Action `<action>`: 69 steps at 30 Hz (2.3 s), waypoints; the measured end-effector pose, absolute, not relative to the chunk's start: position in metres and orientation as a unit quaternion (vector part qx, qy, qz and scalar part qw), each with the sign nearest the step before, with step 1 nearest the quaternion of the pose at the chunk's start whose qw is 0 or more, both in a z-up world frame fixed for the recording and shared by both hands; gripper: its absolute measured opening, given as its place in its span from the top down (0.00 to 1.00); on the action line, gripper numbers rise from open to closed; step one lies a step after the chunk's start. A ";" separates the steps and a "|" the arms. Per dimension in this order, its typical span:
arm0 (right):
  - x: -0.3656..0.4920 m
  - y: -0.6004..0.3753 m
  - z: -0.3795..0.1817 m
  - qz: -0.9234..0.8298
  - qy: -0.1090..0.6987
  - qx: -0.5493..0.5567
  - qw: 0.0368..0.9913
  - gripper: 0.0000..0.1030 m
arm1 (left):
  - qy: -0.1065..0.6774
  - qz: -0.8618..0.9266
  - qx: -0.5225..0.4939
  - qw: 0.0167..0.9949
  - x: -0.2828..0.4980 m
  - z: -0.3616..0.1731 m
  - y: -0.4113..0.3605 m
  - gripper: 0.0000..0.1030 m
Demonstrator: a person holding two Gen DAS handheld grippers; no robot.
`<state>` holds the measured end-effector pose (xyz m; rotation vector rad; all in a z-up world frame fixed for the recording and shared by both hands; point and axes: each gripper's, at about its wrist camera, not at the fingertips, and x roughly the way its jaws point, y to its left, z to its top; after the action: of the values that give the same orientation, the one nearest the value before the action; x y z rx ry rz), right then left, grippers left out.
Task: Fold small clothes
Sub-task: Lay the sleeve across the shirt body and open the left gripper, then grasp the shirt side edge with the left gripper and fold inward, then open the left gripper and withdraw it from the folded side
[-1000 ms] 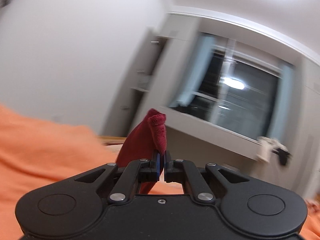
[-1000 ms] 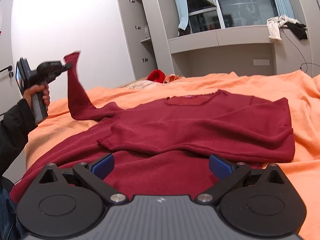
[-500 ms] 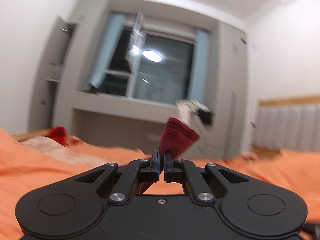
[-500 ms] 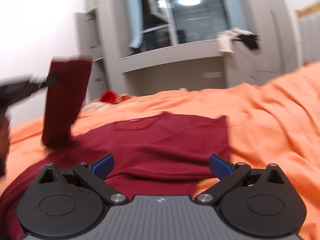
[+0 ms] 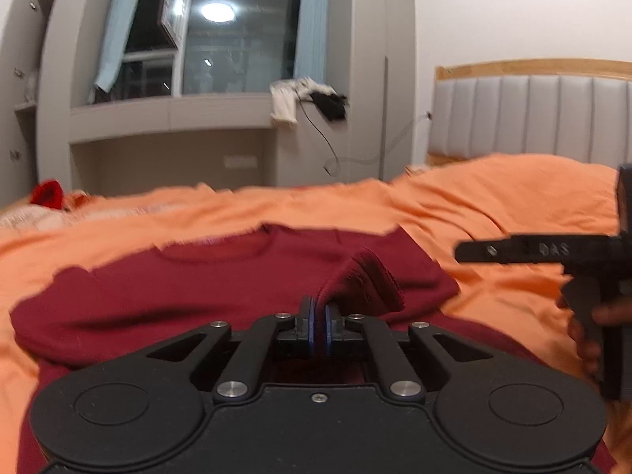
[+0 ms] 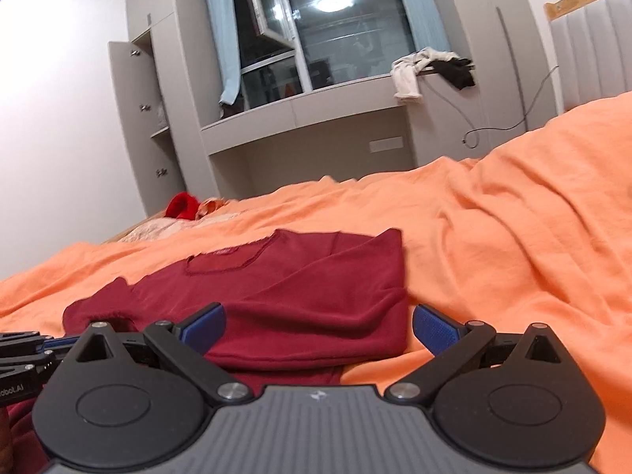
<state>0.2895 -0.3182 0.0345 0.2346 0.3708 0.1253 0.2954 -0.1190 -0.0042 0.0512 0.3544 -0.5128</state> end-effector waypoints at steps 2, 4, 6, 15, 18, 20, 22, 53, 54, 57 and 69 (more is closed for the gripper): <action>0.292 -0.311 0.033 0.071 0.189 0.106 0.974 0.00 | 0.189 -0.265 0.018 0.946 0.296 -0.003 -0.105 0.84; 0.293 -0.304 0.031 0.079 0.193 0.094 0.973 0.00 | 0.194 -0.270 0.001 0.943 0.295 0.000 -0.091 0.74; 0.295 -0.296 0.031 0.090 0.194 0.080 0.974 0.00 | 0.195 -0.266 -0.013 0.944 0.294 0.011 -0.078 0.63; 0.291 -0.256 0.034 0.141 0.179 -0.020 0.973 0.00 | 0.181 -0.173 -0.068 0.966 0.314 0.048 -0.011 0.34; 0.288 -0.242 0.029 0.157 0.175 -0.063 0.970 0.00 | 0.189 -0.077 -0.076 0.976 0.335 0.051 0.019 0.32; 0.285 -0.235 0.026 0.164 0.171 -0.085 0.968 0.00 | 0.205 -0.022 -0.101 0.973 0.354 0.049 0.045 0.32; 0.282 -0.227 0.023 0.167 0.166 -0.107 0.966 0.00 | 0.223 0.015 -0.129 0.966 0.377 0.042 0.071 0.33; 0.290 -0.221 0.007 0.177 0.187 -0.140 0.956 0.00 | 0.237 0.057 -0.211 0.947 0.449 0.028 0.121 0.32; 0.290 -0.222 0.007 0.178 0.188 -0.138 0.956 0.00 | 0.249 0.059 -0.202 0.945 0.455 0.025 0.119 0.32; 0.290 -0.226 0.007 0.181 0.192 -0.130 0.956 0.00 | 0.302 0.100 -0.181 0.931 0.470 0.009 0.117 0.38; 0.269 -0.248 0.016 0.166 0.186 -0.091 0.964 0.00 | 0.272 0.057 -0.207 0.938 0.415 0.032 0.124 0.19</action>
<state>0.2692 -0.2476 0.0156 -0.1847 0.3763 0.3363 0.4146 0.1242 0.0324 -0.4222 0.5552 0.1157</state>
